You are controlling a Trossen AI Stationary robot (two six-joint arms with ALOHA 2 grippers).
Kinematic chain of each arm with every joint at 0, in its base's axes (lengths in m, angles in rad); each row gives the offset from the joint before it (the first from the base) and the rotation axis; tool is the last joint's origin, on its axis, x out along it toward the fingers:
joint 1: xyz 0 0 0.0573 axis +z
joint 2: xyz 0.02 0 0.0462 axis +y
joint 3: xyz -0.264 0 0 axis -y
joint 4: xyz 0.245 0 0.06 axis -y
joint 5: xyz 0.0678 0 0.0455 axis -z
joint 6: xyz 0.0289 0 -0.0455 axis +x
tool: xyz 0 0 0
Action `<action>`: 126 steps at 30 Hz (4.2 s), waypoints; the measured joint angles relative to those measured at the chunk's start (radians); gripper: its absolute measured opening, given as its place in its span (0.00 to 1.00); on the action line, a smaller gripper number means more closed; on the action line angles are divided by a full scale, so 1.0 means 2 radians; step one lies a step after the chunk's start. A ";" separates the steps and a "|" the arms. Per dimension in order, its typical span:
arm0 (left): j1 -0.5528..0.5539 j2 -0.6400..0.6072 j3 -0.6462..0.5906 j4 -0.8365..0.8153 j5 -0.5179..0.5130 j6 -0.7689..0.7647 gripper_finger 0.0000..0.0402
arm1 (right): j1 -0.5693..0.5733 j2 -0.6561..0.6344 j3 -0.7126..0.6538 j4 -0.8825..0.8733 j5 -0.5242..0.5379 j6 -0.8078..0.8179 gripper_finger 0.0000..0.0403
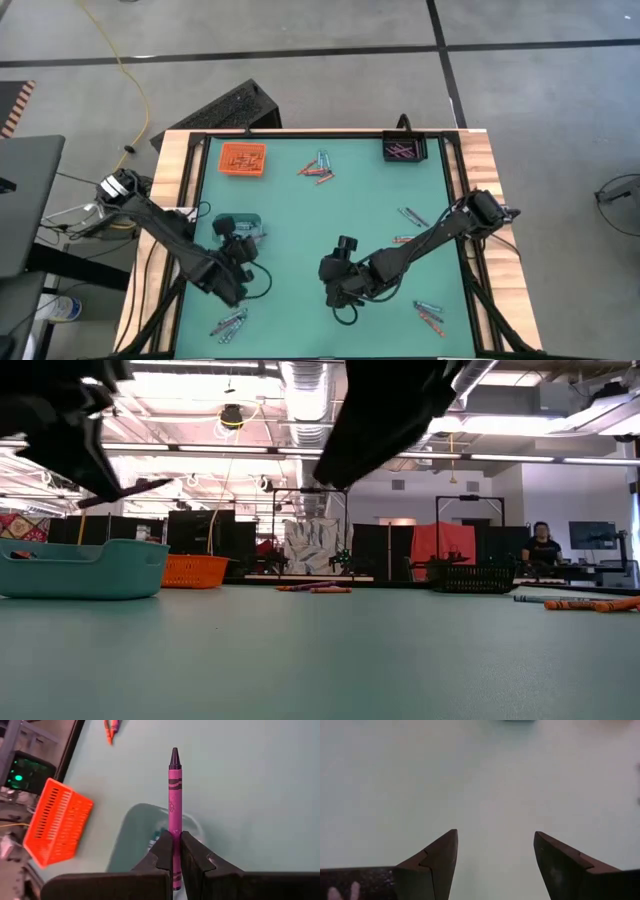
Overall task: Sort crayons
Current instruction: Put the bottom left purple crayon into the top right black bin
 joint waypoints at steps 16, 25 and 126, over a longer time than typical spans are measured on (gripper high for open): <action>0.195 -0.152 0.000 0.147 0.062 0.402 0.00 | 0.030 0.001 -0.076 -0.081 0.067 0.088 0.63; 0.246 -0.144 0.001 0.400 0.245 0.602 0.00 | 0.083 -0.022 -0.083 -0.003 0.279 0.014 0.63; 0.269 -0.096 0.000 0.354 0.257 0.609 0.44 | -0.239 -0.147 -0.082 -0.066 0.001 -0.361 0.00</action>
